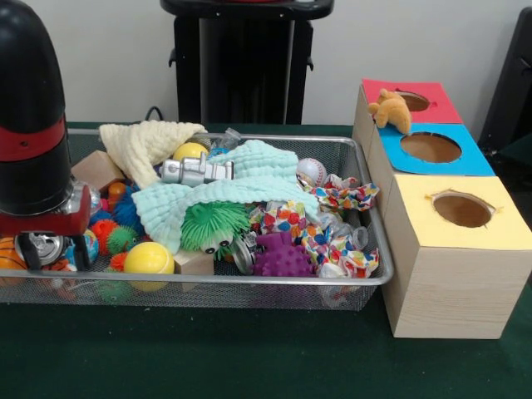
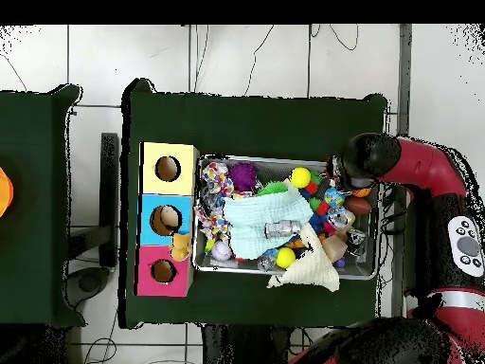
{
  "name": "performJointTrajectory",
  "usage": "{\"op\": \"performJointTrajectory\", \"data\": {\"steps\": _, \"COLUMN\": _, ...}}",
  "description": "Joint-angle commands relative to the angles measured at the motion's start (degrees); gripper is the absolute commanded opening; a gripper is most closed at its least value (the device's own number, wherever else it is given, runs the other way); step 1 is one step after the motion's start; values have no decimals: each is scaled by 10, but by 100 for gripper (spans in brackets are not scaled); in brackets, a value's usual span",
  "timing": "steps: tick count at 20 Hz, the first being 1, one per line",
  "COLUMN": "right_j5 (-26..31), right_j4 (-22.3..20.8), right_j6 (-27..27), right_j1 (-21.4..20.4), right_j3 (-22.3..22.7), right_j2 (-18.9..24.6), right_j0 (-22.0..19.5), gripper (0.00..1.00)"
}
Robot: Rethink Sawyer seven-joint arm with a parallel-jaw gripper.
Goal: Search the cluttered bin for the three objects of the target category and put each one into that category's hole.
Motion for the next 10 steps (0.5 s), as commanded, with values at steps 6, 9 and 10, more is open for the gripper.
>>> {"op": "performJointTrajectory", "data": {"steps": 6, "right_j5": -38, "right_j4": -17, "right_j6": -121, "right_j1": 64, "right_j3": 9, "right_j2": 30, "right_j0": -2, "gripper": 100}}
{"op": "performJointTrajectory", "data": {"steps": 9, "right_j5": -40, "right_j4": -21, "right_j6": -125, "right_j1": 80, "right_j3": -2, "right_j2": 29, "right_j0": -1, "gripper": 100}}
{"op": "performJointTrajectory", "data": {"steps": 10, "right_j5": -40, "right_j4": -21, "right_j6": -127, "right_j1": 82, "right_j3": -4, "right_j2": 29, "right_j0": -1, "gripper": 100}}
